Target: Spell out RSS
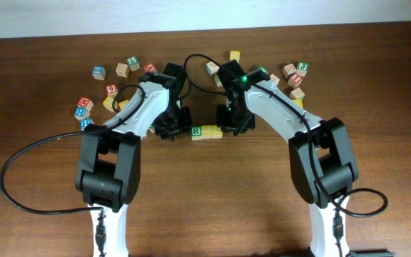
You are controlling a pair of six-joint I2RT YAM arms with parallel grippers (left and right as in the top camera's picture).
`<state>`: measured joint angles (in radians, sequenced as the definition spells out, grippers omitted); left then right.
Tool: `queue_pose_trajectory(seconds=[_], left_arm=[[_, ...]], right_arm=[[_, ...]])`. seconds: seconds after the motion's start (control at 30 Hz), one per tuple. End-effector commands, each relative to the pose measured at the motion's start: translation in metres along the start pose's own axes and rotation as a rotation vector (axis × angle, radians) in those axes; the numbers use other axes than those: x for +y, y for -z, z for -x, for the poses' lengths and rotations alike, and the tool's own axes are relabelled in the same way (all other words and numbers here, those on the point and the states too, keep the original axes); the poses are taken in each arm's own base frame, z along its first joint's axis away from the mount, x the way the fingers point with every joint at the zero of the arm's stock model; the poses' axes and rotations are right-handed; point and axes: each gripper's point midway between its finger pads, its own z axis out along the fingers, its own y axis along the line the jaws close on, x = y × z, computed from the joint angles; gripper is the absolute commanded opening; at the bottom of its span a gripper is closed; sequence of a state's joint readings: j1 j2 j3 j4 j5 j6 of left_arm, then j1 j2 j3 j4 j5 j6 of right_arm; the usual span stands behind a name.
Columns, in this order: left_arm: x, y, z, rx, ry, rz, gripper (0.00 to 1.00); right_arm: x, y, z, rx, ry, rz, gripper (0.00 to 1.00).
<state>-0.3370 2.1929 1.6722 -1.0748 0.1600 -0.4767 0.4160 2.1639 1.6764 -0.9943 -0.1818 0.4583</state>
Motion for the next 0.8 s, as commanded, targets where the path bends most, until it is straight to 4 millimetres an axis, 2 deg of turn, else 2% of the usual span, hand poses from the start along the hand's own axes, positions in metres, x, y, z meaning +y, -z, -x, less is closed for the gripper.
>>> queue_pose_trajectory(seconds=[0.0,0.13,0.27,0.43,0.5,0.7,0.77], left_arm=[[0.011,0.003,0.004,0.009,0.03,0.009,0.43],[0.024,0.012,0.006,0.018,0.058,0.039,0.43],[0.032,0.03,0.012,-0.001,0.067,0.082,0.4],[0.023,0.073,0.015,-0.061,0.06,0.056,0.37],[0.02,0.094,0.013,-0.106,0.054,0.035,0.37],[0.019,0.174,-0.018,-0.235,0.035,-0.027,0.35],[0.016,0.192,-0.031,-0.266,0.016,-0.043,0.33]], right_arm=[[0.006,0.007,0.007,-0.021,0.02,-0.005,0.24],[0.008,0.016,0.009,-0.023,0.019,-0.011,0.24],[0.003,0.036,0.014,-0.052,0.02,-0.06,0.24],[0.001,0.081,0.015,-0.108,0.023,-0.104,0.23],[-0.003,0.105,0.01,-0.136,0.023,-0.123,0.23],[-0.015,0.179,-0.024,-0.215,0.025,-0.139,0.22],[-0.018,0.197,-0.036,-0.233,0.026,-0.134,0.22]])
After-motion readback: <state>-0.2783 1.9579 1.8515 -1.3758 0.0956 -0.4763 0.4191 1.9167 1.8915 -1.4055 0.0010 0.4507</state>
